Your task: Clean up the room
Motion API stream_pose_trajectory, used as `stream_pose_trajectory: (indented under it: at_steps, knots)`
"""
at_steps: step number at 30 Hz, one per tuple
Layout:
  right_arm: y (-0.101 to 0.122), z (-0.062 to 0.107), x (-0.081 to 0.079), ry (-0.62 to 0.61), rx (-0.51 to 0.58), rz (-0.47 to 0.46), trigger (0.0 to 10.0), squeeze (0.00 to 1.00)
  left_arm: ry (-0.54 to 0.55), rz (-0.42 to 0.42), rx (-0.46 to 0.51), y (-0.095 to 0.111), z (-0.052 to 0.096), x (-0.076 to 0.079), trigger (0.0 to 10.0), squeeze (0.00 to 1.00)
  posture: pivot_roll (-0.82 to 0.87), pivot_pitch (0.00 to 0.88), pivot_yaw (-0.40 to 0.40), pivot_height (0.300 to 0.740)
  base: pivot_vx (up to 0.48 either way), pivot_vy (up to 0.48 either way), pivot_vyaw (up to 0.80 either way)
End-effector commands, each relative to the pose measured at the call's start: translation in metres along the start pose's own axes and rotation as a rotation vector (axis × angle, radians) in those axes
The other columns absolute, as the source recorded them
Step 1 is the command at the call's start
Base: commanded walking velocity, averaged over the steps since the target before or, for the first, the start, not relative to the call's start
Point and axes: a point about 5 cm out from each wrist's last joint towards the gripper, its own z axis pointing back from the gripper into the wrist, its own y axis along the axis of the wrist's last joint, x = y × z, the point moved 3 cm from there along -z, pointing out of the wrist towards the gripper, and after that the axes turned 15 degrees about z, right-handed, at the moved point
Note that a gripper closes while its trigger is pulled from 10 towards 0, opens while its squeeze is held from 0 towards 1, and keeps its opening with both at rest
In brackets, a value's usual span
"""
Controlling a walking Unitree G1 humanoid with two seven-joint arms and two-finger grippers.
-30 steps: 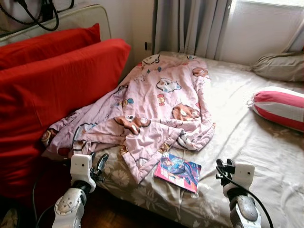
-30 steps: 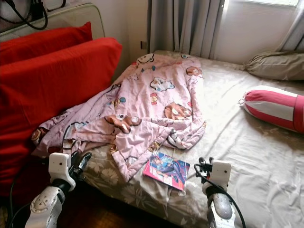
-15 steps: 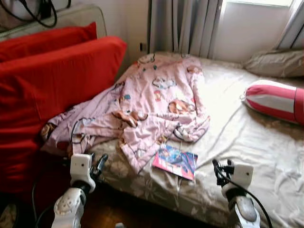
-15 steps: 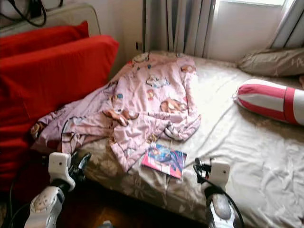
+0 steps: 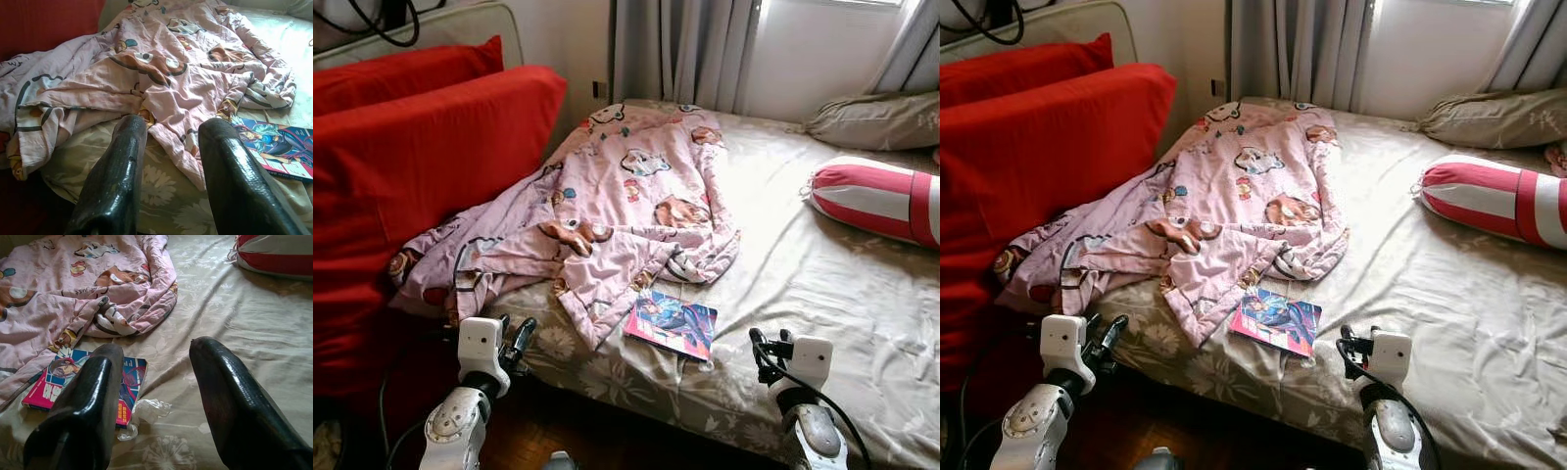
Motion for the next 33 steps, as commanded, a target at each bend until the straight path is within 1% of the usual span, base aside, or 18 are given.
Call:
stream_pose_trajectory:
  at_steps: [1, 15, 18, 22, 23, 27, 33]
  knots:
    - [-0.0024, -0.0001, -0.0018, 0.004, -0.017, -0.001, 10.0, 0.0, -0.012, -0.001, -0.001, 0.0027, -0.0025, 0.0024, 10.0, 0.0, 0.07, 0.018, -0.016, 0.669, 0.0, 0.0, 0.0]
    - [-0.0027, -0.0001, -0.0026, 0.002, -0.02, 0.002, 10.0, 0.0, -0.013, 0.002, -0.004, 0.0025, -0.003, 0.0029, 10.0, 0.0, 0.07, 0.02, -0.013, 0.669, 0.0, 0.0, 0.0]
    - [-0.0047, -0.0011, -0.004, 0.006, -0.041, 0.01, 10.0, 0.0, -0.013, 0.0, -0.003, 0.0028, -0.0031, 0.0028, 10.0, 0.0, 0.08, 0.02, -0.013, 0.669, 0.0, 0.0, 0.0]
    - [-0.0044, -0.0012, -0.0049, 0.005, -0.038, 0.011, 10.0, 0.0, -0.01, -0.002, 0.0, 0.0038, -0.0036, 0.0028, 10.0, 0.0, 0.08, 0.021, -0.012, 0.65, 0.0, 0.0, 0.0]
    - [-0.0033, -0.0007, -0.005, 0.007, -0.025, 0.003, 10.0, 0.0, -0.009, -0.001, 0.002, 0.0041, -0.0039, 0.0028, 10.0, 0.0, 0.08, 0.021, -0.012, 0.65, 0.0, 0.0, 0.0]
    - [-0.0068, -0.0003, -0.0045, 0.009, -0.05, 0.017, 10.0, 0.0, -0.009, -0.002, 0.002, 0.0044, -0.0037, 0.0026, 10.0, 0.0, 0.08, 0.022, -0.011, 0.65, 0.0, 0.0, 0.0]
    - [-0.0072, -0.0002, -0.0051, 0.012, -0.05, 0.012, 10.0, 0.0, -0.008, -0.001, 0.002, 0.0043, -0.0036, 0.0025, 10.0, 0.0, 0.08, 0.022, -0.011, 0.65, 0.0, 0.0, 0.0]
